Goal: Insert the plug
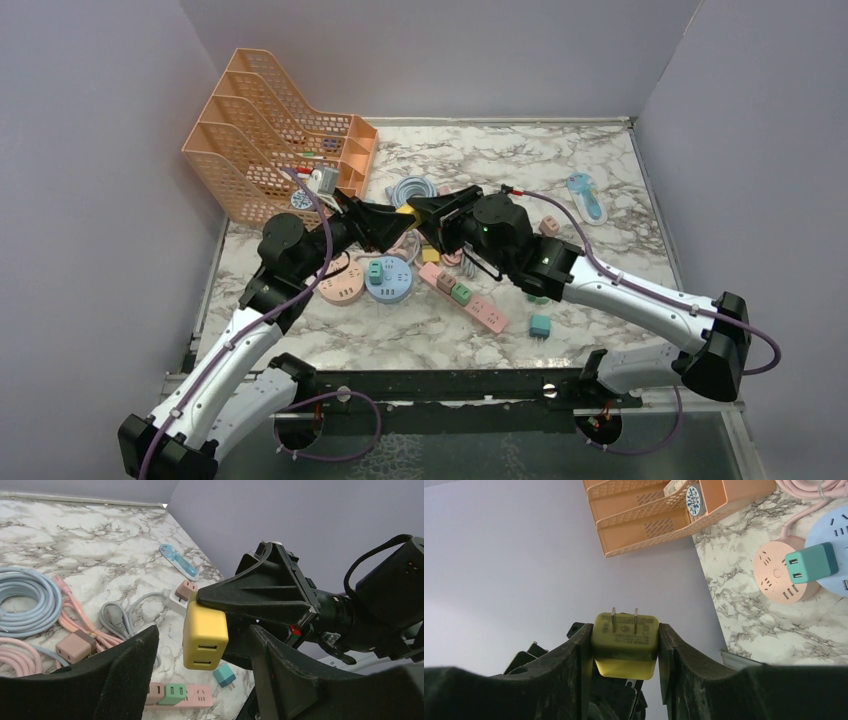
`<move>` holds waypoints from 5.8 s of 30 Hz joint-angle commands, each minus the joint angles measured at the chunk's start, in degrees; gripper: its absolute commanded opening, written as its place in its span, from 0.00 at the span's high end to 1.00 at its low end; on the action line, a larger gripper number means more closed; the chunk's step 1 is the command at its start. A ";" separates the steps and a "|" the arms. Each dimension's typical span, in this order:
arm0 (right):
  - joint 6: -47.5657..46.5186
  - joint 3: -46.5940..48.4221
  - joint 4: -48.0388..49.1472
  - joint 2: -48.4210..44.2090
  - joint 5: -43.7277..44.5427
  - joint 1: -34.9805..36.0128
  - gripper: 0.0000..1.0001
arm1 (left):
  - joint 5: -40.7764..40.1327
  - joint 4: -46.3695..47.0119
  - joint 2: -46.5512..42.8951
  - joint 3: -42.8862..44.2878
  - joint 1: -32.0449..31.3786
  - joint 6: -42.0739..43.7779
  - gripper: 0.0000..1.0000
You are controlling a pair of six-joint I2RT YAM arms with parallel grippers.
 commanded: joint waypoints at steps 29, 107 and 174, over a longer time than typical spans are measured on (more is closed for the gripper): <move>-13.76 -0.98 -5.68 -1.19 7.62 -0.32 0.32 | -13.35 -23.14 8.01 10.72 -1.67 11.03 1.00; -49.67 -9.87 -23.09 -16.68 27.49 -0.31 0.36 | -27.71 -67.94 55.08 34.74 -9.72 5.46 1.00; -47.36 -15.61 -34.22 -24.16 21.99 -0.31 0.36 | -28.65 -65.72 44.23 44.10 -10.46 0.93 0.48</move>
